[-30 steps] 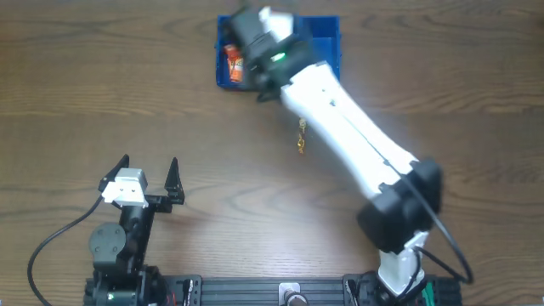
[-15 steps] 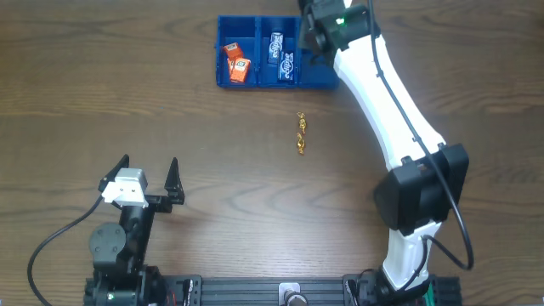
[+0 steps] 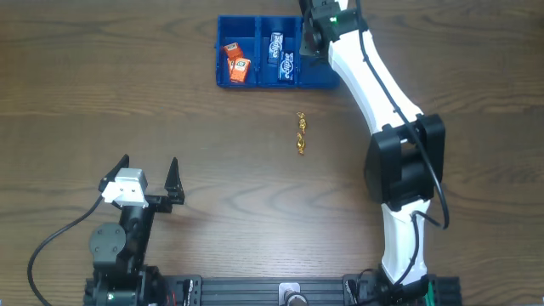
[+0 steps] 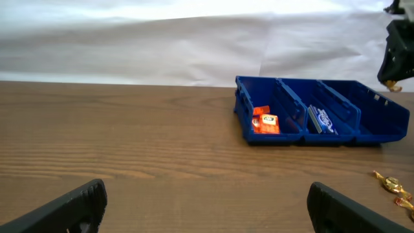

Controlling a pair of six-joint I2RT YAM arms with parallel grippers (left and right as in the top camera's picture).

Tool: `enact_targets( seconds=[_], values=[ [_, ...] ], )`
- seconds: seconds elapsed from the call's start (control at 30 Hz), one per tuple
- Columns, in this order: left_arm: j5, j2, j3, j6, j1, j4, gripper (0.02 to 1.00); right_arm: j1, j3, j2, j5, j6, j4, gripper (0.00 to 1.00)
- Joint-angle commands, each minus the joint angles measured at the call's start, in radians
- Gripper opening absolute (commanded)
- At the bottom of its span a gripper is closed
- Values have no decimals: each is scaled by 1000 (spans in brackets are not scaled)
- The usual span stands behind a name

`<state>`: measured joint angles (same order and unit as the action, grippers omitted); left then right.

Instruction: Sort Candies Into Trays

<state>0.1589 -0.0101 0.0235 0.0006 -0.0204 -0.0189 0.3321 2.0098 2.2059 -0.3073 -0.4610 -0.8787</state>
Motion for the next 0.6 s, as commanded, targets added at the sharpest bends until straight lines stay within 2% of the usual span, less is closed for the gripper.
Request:
enact_targets(
  seconds=[0.03,0.17,0.23,0.27,0.37,0.43,0.6],
  values=[
    [22,7,-19,3,5,-41,996,0,1,28,-2,18,3,187],
    [22,7,-19,3,5,-41,996,0,1,28,-1,18,11,194],
    [22,7,-19,3,5,-41,996,2,1,28,-1,18,13,297],
    [22,7,-19,3,5,-41,996,3,1,28,0,18,14,393],
    [22,7,-19,3,5,-41,996,3,1,28,3,18,19,595],
    [22,7,-19,3,5,-41,996,4,1,28,3,18,22,630],
    [22,7,-19,3,5,-41,996,7,1,28,18,18,11,634]
  ],
)
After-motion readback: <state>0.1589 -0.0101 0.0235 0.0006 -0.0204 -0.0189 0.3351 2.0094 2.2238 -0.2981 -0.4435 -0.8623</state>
